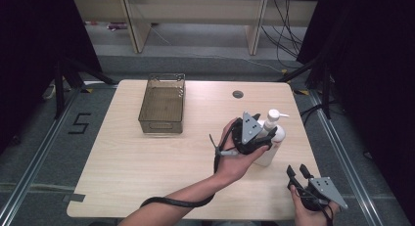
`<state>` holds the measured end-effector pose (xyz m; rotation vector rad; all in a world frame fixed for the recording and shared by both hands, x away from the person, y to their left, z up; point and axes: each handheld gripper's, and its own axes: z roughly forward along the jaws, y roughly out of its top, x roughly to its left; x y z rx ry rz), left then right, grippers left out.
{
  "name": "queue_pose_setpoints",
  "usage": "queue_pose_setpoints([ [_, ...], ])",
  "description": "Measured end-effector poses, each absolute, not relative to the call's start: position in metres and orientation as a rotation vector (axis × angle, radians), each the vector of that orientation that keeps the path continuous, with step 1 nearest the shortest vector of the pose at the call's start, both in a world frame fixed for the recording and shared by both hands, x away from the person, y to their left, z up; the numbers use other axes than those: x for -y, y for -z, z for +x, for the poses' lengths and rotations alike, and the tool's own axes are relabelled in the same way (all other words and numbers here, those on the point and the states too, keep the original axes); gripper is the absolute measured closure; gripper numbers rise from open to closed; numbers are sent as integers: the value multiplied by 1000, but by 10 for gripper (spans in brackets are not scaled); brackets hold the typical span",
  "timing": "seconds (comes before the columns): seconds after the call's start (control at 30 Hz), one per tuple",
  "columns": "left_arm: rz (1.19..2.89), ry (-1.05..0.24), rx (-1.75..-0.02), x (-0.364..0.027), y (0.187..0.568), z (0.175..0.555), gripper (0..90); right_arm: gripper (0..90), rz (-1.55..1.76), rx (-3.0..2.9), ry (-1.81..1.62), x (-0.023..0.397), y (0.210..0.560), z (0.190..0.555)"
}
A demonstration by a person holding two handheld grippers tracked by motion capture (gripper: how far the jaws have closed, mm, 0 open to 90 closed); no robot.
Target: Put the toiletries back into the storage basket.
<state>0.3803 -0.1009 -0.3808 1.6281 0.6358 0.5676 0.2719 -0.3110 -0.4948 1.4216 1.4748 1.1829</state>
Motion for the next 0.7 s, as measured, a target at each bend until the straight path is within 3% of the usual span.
queue_pose_setpoints([
  [0.43, 1628, -606, -680, 121, 370, 390, 476, 521, 1413, -1517, -1166, 310, 496, 274],
  [0.57, 1627, -595, -691, 123, 370, 392, 578, 519, 1399, -1495, -1175, 311, 496, 275],
  [0.7, 1633, -593, -684, 122, 369, 391, 589, 519, 1405, -1501, -1164, 311, 497, 275],
])
